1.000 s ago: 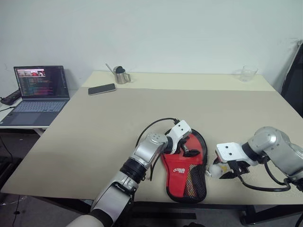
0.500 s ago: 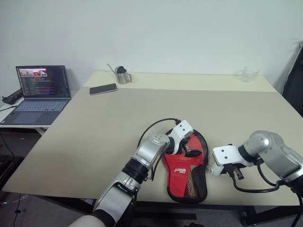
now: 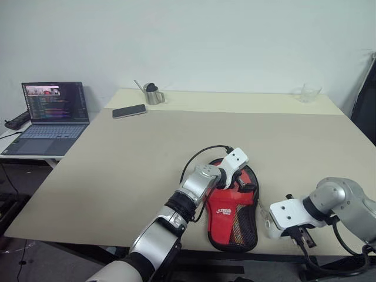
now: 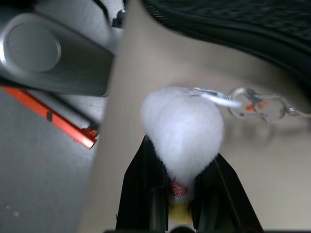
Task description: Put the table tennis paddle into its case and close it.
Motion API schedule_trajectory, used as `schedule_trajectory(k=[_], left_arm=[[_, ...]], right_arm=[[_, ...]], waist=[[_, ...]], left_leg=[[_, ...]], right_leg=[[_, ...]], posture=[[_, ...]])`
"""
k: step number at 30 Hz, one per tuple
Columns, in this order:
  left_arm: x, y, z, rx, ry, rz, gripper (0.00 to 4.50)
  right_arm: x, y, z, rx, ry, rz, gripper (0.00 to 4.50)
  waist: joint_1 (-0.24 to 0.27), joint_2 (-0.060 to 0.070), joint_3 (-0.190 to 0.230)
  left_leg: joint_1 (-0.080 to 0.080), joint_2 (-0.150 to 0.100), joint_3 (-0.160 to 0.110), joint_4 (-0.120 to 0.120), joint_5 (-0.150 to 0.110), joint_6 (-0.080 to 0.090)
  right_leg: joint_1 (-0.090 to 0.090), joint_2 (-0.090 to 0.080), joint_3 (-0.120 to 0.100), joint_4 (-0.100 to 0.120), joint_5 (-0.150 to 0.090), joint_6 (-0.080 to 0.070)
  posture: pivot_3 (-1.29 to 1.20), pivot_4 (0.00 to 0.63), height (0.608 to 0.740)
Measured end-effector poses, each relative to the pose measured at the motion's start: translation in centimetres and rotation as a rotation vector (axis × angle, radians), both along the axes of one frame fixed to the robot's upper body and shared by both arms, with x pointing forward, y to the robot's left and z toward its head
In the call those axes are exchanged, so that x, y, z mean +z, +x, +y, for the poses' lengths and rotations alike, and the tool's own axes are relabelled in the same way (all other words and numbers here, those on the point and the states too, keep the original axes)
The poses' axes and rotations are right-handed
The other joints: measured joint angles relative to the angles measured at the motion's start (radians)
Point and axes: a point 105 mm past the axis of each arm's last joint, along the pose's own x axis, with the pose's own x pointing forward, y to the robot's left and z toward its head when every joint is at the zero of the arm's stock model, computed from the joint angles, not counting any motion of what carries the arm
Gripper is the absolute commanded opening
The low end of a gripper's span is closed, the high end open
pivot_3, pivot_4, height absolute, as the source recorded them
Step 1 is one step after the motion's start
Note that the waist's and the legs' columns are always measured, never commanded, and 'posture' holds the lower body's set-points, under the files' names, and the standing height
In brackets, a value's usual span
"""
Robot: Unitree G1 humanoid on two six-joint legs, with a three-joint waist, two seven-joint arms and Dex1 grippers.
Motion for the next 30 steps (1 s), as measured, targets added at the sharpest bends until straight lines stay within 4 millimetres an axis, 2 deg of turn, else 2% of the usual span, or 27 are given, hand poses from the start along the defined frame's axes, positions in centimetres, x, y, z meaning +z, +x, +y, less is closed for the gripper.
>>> schedule_trajectory(k=[11,17,26,30], left_arm=[[-0.3,0.1,-0.4,-0.008,0.022,-0.017,4.5],[-0.6,0.2,-0.5,-0.01,0.035,-0.021,4.5],[-1.1,0.4,-0.4,-0.011,0.059,-0.021,4.5],[-1.2,0.4,-0.4,-0.012,0.063,-0.025,4.5]], right_arm=[[-0.8,-3.7,0.3,0.041,-0.024,0.07,0.18],[-1.7,-6.9,0.5,0.085,-0.031,0.173,0.18],[-2.1,-7.7,0.7,0.062,-0.016,0.175,0.18],[-2.0,-7.3,1.0,0.045,0.002,0.153,1.47]], waist=[[0.003,-0.001,-0.001],[0.004,-0.001,-0.004],[0.004,-0.002,-0.017],[0.003,-0.001,-0.019]], left_leg=[[0.001,0.0,-0.001,0.0,0.0,0.0],[0.002,0.0,-0.003,0.001,0.0,0.0],[0.001,0.0,-0.007,0.001,0.0,0.001],[0.001,0.0,-0.007,0.001,-0.001,0.002]], right_leg=[[0.003,0.0,-0.002,0.0,0.0,0.0],[0.005,-0.001,-0.005,-0.002,-0.001,0.001],[0.007,-0.001,-0.009,-0.005,-0.001,0.001],[0.007,-0.001,-0.009,-0.005,-0.001,0.001]], posture=[[0.0,0.15,0.74],[0.0,0.15,0.74],[0.0,0.15,0.74],[0.0,0.15,0.74]])
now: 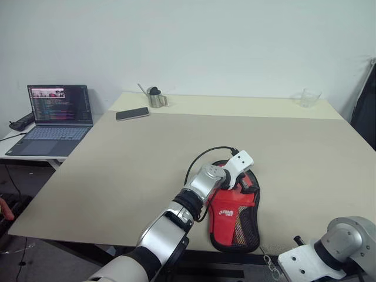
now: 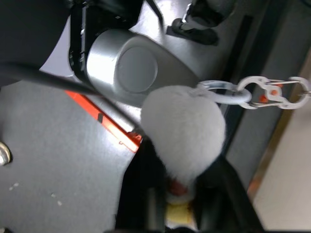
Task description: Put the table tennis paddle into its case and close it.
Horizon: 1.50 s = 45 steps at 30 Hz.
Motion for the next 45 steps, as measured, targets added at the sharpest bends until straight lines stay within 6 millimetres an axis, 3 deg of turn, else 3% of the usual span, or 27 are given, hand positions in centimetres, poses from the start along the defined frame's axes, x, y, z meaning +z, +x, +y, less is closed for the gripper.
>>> schedule_trajectory(k=[8,9,15,17,20,23,25,28,36,42,45], left_arm=[[0.2,0.3,0.2,-0.006,-0.002,-0.006,4.5],[0.4,0.3,0.2,-0.008,-0.008,-0.007,4.5],[1.6,-0.4,1.3,-0.101,-0.129,0.045,4.5],[3.3,-0.8,2.0,-0.158,-0.201,0.05,4.5],[7.8,-1.5,3.1,-0.245,-0.297,-0.009,4.5],[11.1,-2.4,6.1,-0.296,-0.271,-0.119,4.5],[12.2,-3.1,8.1,-0.295,-0.252,-0.159,4.5],[12.6,-3.9,11.7,-0.246,-0.213,-0.166,4.5],[12.9,-6.4,25.2,-0.008,-0.096,-0.078,4.5],[14.3,-8.2,32.2,0.133,-0.174,-0.043,4.5],[15.6,-8.9,33.2,0.136,-0.207,-0.072,4.5]], right_arm=[[0.7,2.7,-0.9,-0.046,-0.016,-0.069,4.31],[0.8,3.1,-1.2,-0.058,-0.019,-0.081,4.49],[3.2,7.0,-2.4,-0.152,0.022,-0.191,4.49],[5.0,9.7,-2.4,-0.226,0.097,-0.268,4.49],[7.7,13.1,-2.6,-0.344,0.232,-0.349,4.49],[9.1,15.7,-3.3,-0.459,0.385,-0.351,4.49],[9.7,16.9,-4.5,-0.528,0.466,-0.343,4.49],[10.6,17.8,-6.2,-0.584,0.534,-0.316,4.49],[11.9,17.5,-11.7,-0.777,0.573,-0.2,4.49],[13.9,17.2,-11.1,-0.695,0.689,-0.246,4.49],[14.5,16.4,-10.1,-0.629,0.674,-0.25,4.49]], waist=[[-0.005,0.0,0.0],[-0.005,0.0,0.0],[-0.013,0.003,0.004],[-0.018,0.003,0.01],[-0.017,0.004,0.016],[-0.024,0.004,0.017],[-0.025,0.006,0.018],[-0.025,0.008,0.02],[-0.035,0.012,0.024],[-0.035,0.013,0.024],[-0.031,0.013,0.024]], left_leg=[[0.0,0.0,-0.001,0.0,0.0,0.0],[0.0,0.0,-0.001,0.0,0.0,0.0],[-0.002,0.001,0.0,-0.001,0.001,-0.002],[-0.002,0.001,0.001,-0.001,0.001,-0.002],[-0.003,0.001,-0.001,-0.001,0.001,-0.002],[-0.003,0.001,-0.001,-0.003,0.001,-0.003],[-0.004,0.0,-0.001,-0.004,0.001,-0.003],[-0.006,0.0,-0.001,-0.004,0.001,-0.002],[-0.009,0.0,-0.001,-0.004,0.0,-0.001],[-0.012,0.001,0.0,-0.003,0.0,-0.001],[-0.018,0.001,-0.001,-0.001,0.0,-0.001]], right_leg=[[0.0,0.0,-0.001,0.0,0.0,0.0],[0.0,0.0,-0.001,0.0,0.0,0.0],[-0.003,0.0,0.0,0.0,0.0,0.0],[-0.004,0.001,0.0,0.0,0.002,-0.003],[-0.005,0.001,0.0,0.0,0.004,-0.006],[-0.005,0.001,0.0,-0.001,0.003,-0.008],[-0.006,0.0,0.0,-0.003,0.004,-0.008],[-0.007,0.0,0.0,-0.004,0.004,-0.008],[-0.011,0.001,0.0,-0.004,0.003,-0.009],[-0.014,0.001,0.0,-0.002,0.003,-0.009],[-0.02,0.0,0.0,0.001,0.003,-0.009]], posture=[[0.0,0.15,0.74],[0.0,0.15,0.74],[0.0,0.15,0.74],[0.0,0.15,0.74],[0.0,0.15,0.74],[0.0,0.15,0.74],[0.0,0.15,0.74],[0.0,0.15,0.74],[0.0,0.15,0.74],[0.0,0.15,0.74],[0.0,0.15,0.74]])
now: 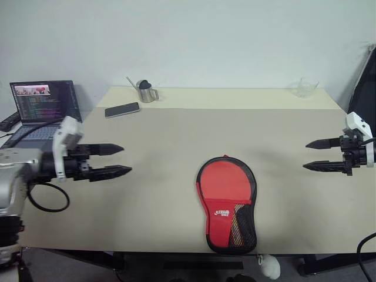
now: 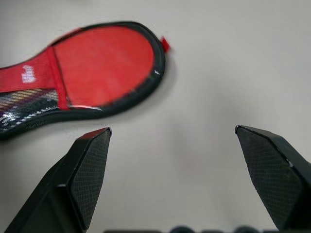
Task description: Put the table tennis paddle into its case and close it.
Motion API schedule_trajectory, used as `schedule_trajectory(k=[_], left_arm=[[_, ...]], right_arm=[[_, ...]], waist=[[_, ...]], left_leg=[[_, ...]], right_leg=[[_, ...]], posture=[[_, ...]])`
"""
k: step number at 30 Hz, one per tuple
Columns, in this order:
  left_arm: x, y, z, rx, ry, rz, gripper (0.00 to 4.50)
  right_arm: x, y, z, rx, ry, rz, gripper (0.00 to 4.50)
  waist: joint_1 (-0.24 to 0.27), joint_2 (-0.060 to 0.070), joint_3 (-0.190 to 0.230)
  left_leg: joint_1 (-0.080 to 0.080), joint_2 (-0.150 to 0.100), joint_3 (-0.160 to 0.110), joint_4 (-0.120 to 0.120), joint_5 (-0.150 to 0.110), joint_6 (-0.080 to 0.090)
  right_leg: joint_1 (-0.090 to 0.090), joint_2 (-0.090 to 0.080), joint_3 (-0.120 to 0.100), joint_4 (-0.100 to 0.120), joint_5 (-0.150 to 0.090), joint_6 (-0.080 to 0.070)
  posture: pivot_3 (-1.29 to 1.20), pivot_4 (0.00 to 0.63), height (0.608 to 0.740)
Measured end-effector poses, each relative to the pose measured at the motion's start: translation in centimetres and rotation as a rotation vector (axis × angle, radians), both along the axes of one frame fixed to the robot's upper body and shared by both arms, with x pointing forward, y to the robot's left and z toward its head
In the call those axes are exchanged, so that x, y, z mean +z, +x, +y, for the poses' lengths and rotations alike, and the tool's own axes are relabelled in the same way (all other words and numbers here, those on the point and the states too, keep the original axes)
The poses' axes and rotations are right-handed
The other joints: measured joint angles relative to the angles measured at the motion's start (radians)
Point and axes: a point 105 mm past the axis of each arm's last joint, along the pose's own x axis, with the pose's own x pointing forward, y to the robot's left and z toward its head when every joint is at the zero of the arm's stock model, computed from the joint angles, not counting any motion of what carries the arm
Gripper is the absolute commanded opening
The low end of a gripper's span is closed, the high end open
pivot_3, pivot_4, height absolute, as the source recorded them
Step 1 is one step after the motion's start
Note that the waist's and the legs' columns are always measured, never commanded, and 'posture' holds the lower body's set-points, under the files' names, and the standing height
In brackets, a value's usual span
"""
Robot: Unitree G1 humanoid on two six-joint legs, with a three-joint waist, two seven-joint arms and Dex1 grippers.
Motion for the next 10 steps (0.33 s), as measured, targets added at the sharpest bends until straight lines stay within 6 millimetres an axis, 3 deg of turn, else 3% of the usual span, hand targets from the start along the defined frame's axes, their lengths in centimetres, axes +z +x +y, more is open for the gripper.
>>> schedule_trajectory(k=[10], left_arm=[[-1.2,-1.5,1.1,0.046,0.044,0.026,4.5]], right_arm=[[-0.1,-2.0,1.7,0.097,-0.036,0.022,4.49]], waist=[[-0.007,0.001,0.001]], left_leg=[[0.001,0.0,0.006,0.0,0.0,0.0]], right_leg=[[-0.004,-0.001,0.005,0.007,-0.001,-0.002]], posture=[[0.0,0.15,0.74]])
